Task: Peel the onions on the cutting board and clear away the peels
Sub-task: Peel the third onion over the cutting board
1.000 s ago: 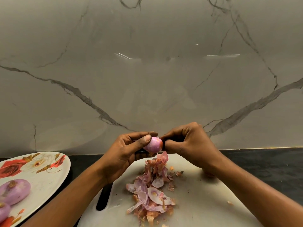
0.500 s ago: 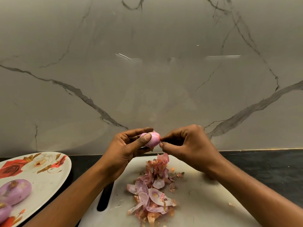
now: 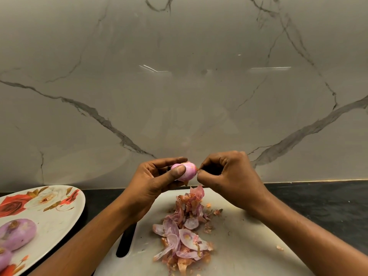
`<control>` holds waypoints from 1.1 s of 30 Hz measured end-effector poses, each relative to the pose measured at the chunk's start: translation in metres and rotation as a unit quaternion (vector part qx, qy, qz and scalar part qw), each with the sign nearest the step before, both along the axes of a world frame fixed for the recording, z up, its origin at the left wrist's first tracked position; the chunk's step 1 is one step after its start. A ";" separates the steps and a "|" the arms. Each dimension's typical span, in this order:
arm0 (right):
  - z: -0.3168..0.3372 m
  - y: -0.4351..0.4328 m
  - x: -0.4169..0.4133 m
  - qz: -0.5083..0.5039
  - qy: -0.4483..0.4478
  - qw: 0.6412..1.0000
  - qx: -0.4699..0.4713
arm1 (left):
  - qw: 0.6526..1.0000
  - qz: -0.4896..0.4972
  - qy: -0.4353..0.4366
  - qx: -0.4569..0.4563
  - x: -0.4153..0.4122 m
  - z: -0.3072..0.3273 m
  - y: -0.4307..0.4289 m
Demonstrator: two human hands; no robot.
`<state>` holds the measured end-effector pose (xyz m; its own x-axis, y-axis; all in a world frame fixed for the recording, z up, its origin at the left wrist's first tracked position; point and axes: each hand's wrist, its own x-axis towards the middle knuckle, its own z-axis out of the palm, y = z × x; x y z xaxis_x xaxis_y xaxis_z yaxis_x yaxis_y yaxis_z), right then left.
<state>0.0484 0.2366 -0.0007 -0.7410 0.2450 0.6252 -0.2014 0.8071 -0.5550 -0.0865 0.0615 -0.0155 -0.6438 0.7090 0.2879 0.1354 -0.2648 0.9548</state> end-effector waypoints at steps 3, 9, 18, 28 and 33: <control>0.001 0.004 0.000 -0.020 0.003 1.000 -0.005 | 1.000 -0.013 -0.013 0.010 -0.001 0.000 0.000; 0.000 0.010 -0.004 -0.049 -0.031 0.998 -0.026 | 0.994 -0.074 -0.064 0.041 -0.008 0.000 -0.003; 0.002 0.011 -0.005 0.006 -0.062 0.991 -0.114 | 0.994 -0.075 -0.070 0.029 -0.008 0.001 -0.002; 0.002 0.007 -0.005 0.086 -0.066 0.983 -0.147 | 0.995 -0.087 -0.042 0.010 -0.004 0.002 -0.003; 0.004 0.007 -0.003 0.097 -0.069 0.981 -0.156 | 0.995 -0.097 -0.031 0.009 -0.004 0.001 -0.004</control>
